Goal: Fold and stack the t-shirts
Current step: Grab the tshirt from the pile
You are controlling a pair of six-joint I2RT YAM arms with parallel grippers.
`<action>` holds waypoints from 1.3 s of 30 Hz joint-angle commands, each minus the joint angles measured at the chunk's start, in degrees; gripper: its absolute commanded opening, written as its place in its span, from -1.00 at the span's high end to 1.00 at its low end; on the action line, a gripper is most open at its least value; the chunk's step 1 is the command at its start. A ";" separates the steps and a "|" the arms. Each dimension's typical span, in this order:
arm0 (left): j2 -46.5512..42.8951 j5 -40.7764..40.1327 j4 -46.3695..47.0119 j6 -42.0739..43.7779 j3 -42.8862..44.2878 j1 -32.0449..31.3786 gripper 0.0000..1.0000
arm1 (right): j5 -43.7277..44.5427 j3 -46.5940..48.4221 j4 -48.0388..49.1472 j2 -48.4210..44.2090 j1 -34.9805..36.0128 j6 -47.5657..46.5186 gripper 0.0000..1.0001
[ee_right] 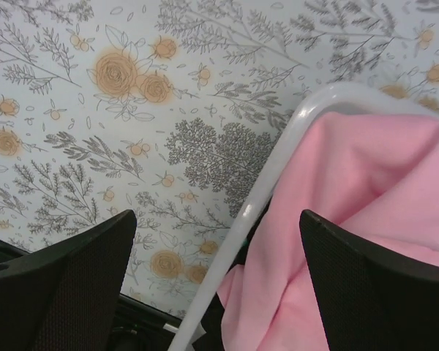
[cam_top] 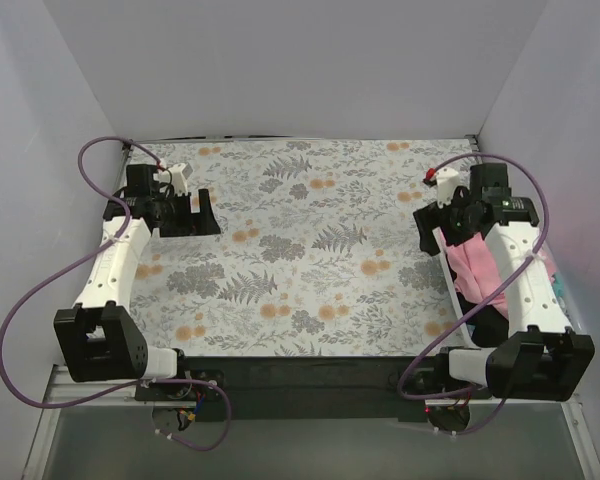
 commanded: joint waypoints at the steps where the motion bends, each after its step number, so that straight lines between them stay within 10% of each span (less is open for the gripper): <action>1: -1.49 2.44 -0.93 -1.13 4.60 0.09 -0.81 | -0.12 13.80 -7.67 4.01 -0.99 -2.92 -0.97; 12: 3.26 9.91 -6.12 -0.16 14.54 0.01 -0.81 | 3.75 27.09 -21.56 10.08 -17.05 -13.19 -0.97; 19: 5.54 13.43 -8.67 2.21 16.82 0.00 -0.81 | 2.34 18.75 -23.94 11.40 -30.35 -20.67 -0.97; 30: 3.79 11.42 -7.36 2.39 14.19 -0.08 -0.81 | 1.80 12.51 -19.64 18.78 -32.73 -19.36 -0.95; 32: 3.35 10.89 -6.92 2.48 13.14 -0.08 -0.81 | 2.25 12.24 -19.11 19.57 -32.73 -19.36 -0.67; 37: 2.73 10.89 -6.74 2.39 12.52 -0.08 -0.81 | 1.55 16.87 -20.07 18.88 -32.73 -18.65 0.76; 39: 2.73 10.89 -6.74 2.13 12.61 -0.08 -0.81 | -0.03 20.13 -22.00 18.18 -32.64 -18.65 0.97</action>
